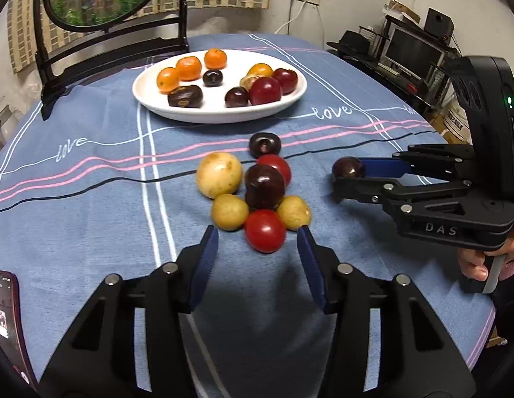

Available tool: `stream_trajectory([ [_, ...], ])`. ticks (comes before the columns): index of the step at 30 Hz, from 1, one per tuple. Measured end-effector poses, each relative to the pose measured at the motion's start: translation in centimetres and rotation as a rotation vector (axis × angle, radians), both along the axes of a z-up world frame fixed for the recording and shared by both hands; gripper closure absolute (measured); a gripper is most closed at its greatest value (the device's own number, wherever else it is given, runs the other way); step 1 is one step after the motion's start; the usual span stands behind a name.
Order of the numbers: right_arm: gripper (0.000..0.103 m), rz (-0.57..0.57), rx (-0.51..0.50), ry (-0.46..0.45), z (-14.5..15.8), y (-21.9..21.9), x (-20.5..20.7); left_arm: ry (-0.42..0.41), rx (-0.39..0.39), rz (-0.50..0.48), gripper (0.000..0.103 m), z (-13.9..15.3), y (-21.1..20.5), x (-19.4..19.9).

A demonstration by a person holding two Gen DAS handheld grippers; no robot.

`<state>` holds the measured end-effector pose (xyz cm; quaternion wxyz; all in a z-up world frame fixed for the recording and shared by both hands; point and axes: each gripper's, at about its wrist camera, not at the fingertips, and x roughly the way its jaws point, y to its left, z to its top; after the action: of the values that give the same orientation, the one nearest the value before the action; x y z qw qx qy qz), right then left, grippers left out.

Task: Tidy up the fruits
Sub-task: 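Grasp a dark plum with the right gripper while the left gripper grasps a red tomato, then carry the dark plum and red tomato to the plate and release them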

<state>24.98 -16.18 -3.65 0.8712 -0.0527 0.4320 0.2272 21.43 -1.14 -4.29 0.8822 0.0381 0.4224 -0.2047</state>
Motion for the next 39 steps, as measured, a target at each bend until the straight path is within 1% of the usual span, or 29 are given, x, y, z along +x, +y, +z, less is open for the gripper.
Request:
stream_trajectory([
  [5, 0.069, -0.003, 0.001, -0.004, 0.1, 0.0, 0.0, 0.012, 0.011, -0.019, 0.060, -0.3, -0.7, 0.2],
  [9, 0.069, 0.001, 0.009, 0.002, 0.1, 0.0, 0.0, 0.024, 0.013, -0.020, 0.067, -0.6, -1.0, 0.4],
  [12, 0.069, 0.001, 0.007, -0.001, 0.1, 0.0, 0.0, 0.022, 0.026, -0.015, 0.067, -0.7, -1.3, 0.6],
  [18, 0.069, 0.005, 0.012, -0.002, 0.2, 0.0, -0.1, 0.038, 0.026, -0.006, 0.067, -0.9, -1.6, 1.2],
  [23, 0.069, 0.011, 0.023, -0.008, 0.5, 0.0, -0.3, 0.037, 0.056, -0.004, 0.068, -1.3, -2.1, 1.4],
  [27, 0.069, 0.014, 0.020, -0.019, 0.7, 0.1, -0.6, 0.044, 0.043, 0.008, 0.074, -1.3, -1.9, 1.5],
  [33, 0.069, 0.002, 0.022, -0.021, 0.6, -0.1, -0.4, 0.055, 0.014, 0.027, 0.075, -1.3, -1.5, 1.0],
  [37, 0.069, 0.005, 0.039, -0.024, 0.7, -0.3, -0.4, 0.038, -0.040, 0.017, 0.075, -0.4, -1.3, -1.0],
  [39, 0.069, 0.013, 0.065, -0.029, 1.0, -0.5, -0.5, 0.027, -0.086, 0.012, 0.075, 0.5, -0.9, -1.6],
])
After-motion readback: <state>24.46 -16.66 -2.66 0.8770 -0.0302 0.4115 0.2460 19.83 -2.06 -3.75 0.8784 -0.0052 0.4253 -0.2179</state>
